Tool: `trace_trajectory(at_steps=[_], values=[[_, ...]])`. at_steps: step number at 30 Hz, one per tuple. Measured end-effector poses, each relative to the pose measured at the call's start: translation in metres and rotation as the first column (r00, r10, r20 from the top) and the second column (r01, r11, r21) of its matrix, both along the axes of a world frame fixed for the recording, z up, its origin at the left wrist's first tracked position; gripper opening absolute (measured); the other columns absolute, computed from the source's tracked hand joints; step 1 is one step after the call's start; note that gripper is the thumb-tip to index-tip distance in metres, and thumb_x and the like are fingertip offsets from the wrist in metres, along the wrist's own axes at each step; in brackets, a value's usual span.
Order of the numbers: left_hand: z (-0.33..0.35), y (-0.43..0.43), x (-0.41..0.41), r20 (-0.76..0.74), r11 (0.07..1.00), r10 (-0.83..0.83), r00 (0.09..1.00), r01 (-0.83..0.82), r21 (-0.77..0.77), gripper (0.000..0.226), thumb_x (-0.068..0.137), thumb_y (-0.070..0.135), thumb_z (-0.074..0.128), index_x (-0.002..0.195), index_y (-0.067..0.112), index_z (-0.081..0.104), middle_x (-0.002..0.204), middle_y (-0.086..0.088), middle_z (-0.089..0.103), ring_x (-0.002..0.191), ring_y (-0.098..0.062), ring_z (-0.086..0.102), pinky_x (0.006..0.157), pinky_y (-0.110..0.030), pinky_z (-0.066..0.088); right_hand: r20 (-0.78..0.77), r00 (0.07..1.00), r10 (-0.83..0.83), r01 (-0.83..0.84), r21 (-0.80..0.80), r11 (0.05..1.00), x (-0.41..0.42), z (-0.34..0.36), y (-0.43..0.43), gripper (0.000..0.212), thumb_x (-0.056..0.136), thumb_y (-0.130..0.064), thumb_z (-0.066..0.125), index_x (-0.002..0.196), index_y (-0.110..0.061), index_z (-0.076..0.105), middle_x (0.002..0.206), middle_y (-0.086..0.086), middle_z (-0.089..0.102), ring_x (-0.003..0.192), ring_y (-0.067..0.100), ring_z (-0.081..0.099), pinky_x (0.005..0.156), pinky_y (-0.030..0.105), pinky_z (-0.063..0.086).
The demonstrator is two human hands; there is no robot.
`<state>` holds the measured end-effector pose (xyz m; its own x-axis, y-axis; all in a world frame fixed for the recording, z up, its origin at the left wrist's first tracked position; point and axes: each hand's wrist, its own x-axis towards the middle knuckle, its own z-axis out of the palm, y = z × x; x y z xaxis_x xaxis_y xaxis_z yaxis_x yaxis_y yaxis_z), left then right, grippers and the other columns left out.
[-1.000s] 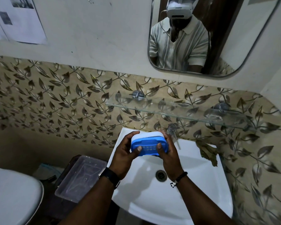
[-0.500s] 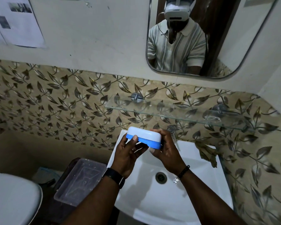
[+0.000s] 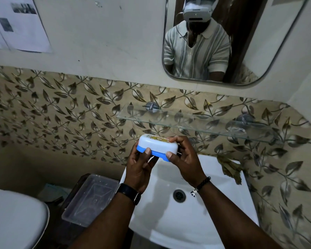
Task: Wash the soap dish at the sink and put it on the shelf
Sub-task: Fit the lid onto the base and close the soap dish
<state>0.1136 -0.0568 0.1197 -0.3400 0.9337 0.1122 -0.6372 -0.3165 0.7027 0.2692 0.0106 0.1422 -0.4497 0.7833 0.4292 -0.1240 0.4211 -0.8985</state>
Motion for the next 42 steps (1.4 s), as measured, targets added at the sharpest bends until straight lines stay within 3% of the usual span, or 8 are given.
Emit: trace_trajectory(at_steps=[4,8,16,24,32,35,38,42], values=[[0.002,0.0,0.002,0.023,1.0,0.015,1.0,-0.015,0.013,0.075,0.074,0.033,0.086,0.137,0.01,0.053,0.139,-0.024,0.055,0.128,-0.037,0.054,0.097,-0.042,0.052,0.073,0.997,0.003,-0.012,0.121,0.993,0.003,0.005,0.002,0.039,0.088,-0.03,0.066,0.125,-0.019,0.059,0.126,0.006,0.057,0.121,0.026,0.055,0.092,0.044,0.056],[0.007,-0.001,0.005,0.079,1.0,0.018,0.997,-0.018,0.005,0.086,0.069,0.036,0.089,0.14,0.006,0.05,0.135,-0.022,0.059,0.123,-0.033,0.058,0.095,-0.041,0.054,0.192,0.98,0.06,-0.102,0.219,0.97,0.01,0.008,0.003,0.061,0.083,-0.034,0.079,0.135,-0.02,0.051,0.136,0.002,0.049,0.131,0.027,0.048,0.098,0.036,0.054],[0.011,-0.001,-0.002,0.031,1.0,0.007,0.999,-0.007,0.001,0.075,0.069,0.038,0.088,0.132,0.011,0.058,0.129,-0.017,0.064,0.119,-0.031,0.06,0.093,-0.04,0.055,0.194,0.977,0.09,-0.126,0.183,0.975,0.016,0.017,0.004,0.058,0.082,-0.039,0.079,0.133,-0.023,0.057,0.135,0.0,0.052,0.127,0.024,0.054,0.096,0.036,0.056],[0.014,0.002,0.003,0.032,0.999,0.025,0.999,-0.025,-0.02,0.068,0.076,0.026,0.08,0.136,0.006,0.054,0.132,-0.021,0.062,0.121,-0.033,0.059,0.091,-0.038,0.055,0.181,0.978,-0.108,0.027,0.4,0.916,0.01,0.012,0.01,0.048,0.084,-0.011,0.078,0.127,-0.017,0.059,0.129,0.0,0.058,0.123,0.016,0.056,0.086,0.028,0.059],[0.004,-0.002,-0.01,-0.345,0.996,0.084,0.935,-0.087,0.008,0.065,0.079,0.029,0.081,0.138,0.027,0.054,0.136,-0.011,0.06,0.126,-0.036,0.056,0.101,-0.05,0.049,0.212,0.97,-0.117,0.026,0.388,0.921,0.019,0.009,0.014,0.051,0.084,0.001,0.073,0.128,-0.022,0.059,0.134,-0.006,0.058,0.127,0.012,0.054,0.093,0.031,0.057],[0.01,-0.003,-0.015,-0.462,0.989,0.143,0.876,-0.139,0.043,0.064,0.077,0.037,0.083,0.134,0.027,0.056,0.133,-0.004,0.063,0.12,-0.029,0.06,0.097,-0.043,0.051,0.183,0.969,-0.165,0.065,0.454,0.888,0.02,0.01,0.01,0.049,0.086,-0.006,0.075,0.13,-0.017,0.059,0.133,-0.005,0.056,0.128,0.012,0.053,0.093,0.032,0.057],[0.014,-0.003,-0.014,-0.489,0.983,0.184,0.853,-0.167,0.079,0.059,0.081,0.031,0.08,0.134,0.026,0.055,0.131,0.001,0.065,0.116,-0.02,0.064,0.09,-0.028,0.053,0.214,0.952,-0.22,0.09,0.491,0.867,0.021,0.015,0.005,0.058,0.085,-0.032,0.076,0.138,-0.018,0.054,0.133,-0.002,0.049,0.126,0.014,0.051,0.091,0.025,0.055],[0.027,0.004,-0.006,-0.515,0.98,0.198,0.834,-0.154,0.127,0.062,0.083,0.03,0.078,0.139,0.024,0.052,0.134,0.001,0.063,0.12,-0.02,0.063,0.09,-0.026,0.053,0.225,0.945,-0.238,0.103,0.485,0.868,0.029,0.028,0.001,0.062,0.089,-0.051,0.064,0.142,-0.023,0.048,0.132,0.0,0.048,0.127,0.015,0.049,0.096,0.028,0.051]])
